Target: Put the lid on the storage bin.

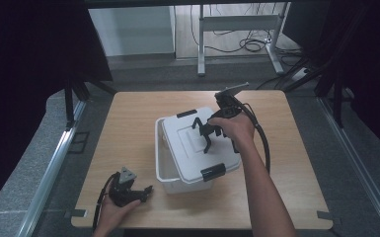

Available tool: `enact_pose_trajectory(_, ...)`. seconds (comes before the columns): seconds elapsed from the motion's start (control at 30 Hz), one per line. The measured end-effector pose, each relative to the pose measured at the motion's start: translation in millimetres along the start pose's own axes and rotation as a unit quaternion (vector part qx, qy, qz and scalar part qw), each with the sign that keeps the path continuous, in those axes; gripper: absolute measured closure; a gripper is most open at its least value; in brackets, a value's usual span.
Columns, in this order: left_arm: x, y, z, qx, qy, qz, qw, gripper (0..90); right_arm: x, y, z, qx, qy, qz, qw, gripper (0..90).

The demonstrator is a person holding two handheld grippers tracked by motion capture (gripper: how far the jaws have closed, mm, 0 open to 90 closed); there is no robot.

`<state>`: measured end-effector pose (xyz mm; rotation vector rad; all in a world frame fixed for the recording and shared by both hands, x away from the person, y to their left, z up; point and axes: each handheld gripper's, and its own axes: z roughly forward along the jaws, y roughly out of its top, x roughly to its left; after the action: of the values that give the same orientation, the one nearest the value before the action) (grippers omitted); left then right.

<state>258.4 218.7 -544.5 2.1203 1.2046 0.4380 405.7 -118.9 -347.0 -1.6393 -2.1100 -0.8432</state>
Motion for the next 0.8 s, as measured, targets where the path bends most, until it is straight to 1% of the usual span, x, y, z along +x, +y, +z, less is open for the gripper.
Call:
enact_pose_trajectory(0.2, 0.0, 0.0, 0.0, 0.0, 0.0, 0.0, 1.0, 12.3, 0.1, -0.3, -0.3, 0.0, 0.0, 0.0, 1.0, 82.2)
enact_pose_trajectory(0.37, -0.1, 0.0, 0.0, 0.0, 0.0, 0.0, 1.0, 12.3, -2.6, -0.6, -2.0, -0.002, -0.004, 0.002, 1.0, 82.2)
enact_pose_trajectory(0.63, -0.1, 0.0, 0.2, -0.002, 0.0, -0.001, 1.0, 12.3, -15.5, -3.7, -4.9, -0.008, 0.0, 0.016, 0.9998, 82.2)
enact_pose_trajectory(0.8, -0.1, 0.0, 0.2, -0.001, 0.0, -0.001, 1.0, 12.3, -18.3, -4.4, -7.4, -0.01, -0.001, 0.018, 0.9998, 82.6)
